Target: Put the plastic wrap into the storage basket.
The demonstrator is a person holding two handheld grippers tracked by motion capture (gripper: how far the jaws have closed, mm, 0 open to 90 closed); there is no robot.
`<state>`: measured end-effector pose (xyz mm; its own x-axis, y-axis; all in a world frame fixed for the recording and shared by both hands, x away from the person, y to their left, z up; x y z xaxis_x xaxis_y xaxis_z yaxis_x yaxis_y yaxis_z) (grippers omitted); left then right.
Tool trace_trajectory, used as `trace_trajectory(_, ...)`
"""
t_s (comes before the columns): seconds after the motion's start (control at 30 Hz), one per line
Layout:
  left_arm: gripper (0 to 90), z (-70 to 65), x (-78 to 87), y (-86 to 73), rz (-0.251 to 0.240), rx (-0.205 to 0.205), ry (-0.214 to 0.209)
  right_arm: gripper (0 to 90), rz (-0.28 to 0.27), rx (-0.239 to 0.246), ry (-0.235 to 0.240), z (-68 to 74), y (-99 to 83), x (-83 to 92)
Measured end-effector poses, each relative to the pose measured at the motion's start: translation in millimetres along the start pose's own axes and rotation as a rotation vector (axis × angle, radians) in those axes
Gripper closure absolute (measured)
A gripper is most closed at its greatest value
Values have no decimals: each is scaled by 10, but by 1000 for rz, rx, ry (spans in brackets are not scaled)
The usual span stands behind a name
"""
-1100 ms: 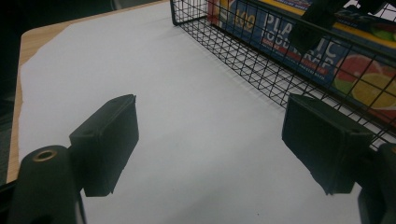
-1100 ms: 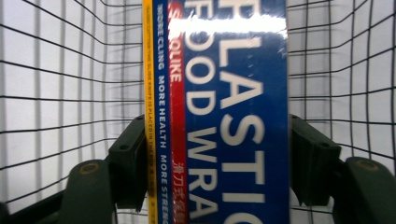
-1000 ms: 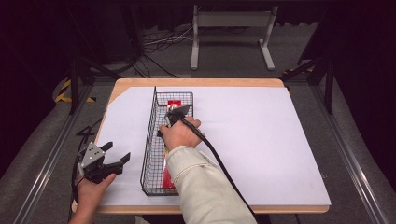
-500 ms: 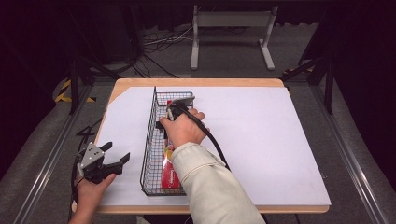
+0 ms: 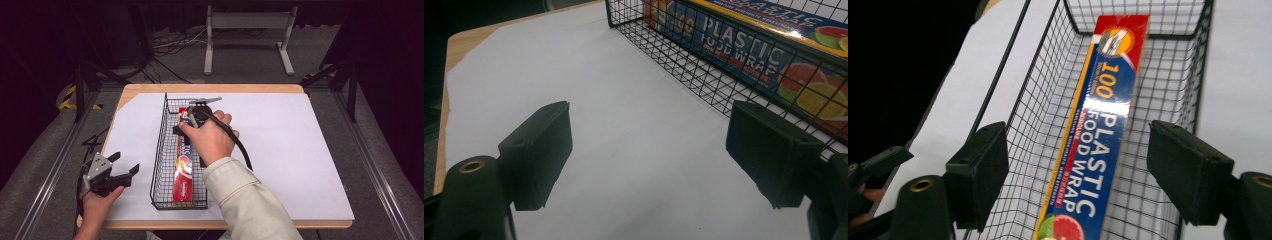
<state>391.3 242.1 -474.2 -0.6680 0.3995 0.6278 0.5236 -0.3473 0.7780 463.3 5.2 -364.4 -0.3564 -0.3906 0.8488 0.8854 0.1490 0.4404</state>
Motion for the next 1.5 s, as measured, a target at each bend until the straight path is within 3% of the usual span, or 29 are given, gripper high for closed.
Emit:
trace_trajectory(0.1,194,0,1,3,1,-8,4,256,-10,7,3,-28,-7,37)
trace_trajectory(0.13,193,-7,-1,4,2,-6,1,256,-31,28,11,-117,-41,148)
trace_trajectory(0.33,193,3,-3,-3,6,-8,2,244,-49,55,30,-238,-94,281)
trace_trajectory(0.6,184,-2,-26,-16,21,-4,-8,210,-106,197,24,-680,-175,473)
trace_trajectory(0.97,164,21,-43,-38,35,12,-22,201,-180,301,25,-1141,-307,781)
trace_trajectory(1.5,163,31,-40,-40,36,9,-20,190,-229,376,47,-1594,-554,973)
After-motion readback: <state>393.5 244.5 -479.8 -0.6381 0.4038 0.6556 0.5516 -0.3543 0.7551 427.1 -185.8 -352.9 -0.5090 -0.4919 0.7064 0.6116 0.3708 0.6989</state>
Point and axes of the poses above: each handheld gripper's, and its own axes: x roughly backward along the jaws, y roughly out of its top, z roughly to its left, the point moved 7 cm from there along -x, roughly forward along the jaws, and after that the axes turned 13 degrees about z, right-handed, at the moved point
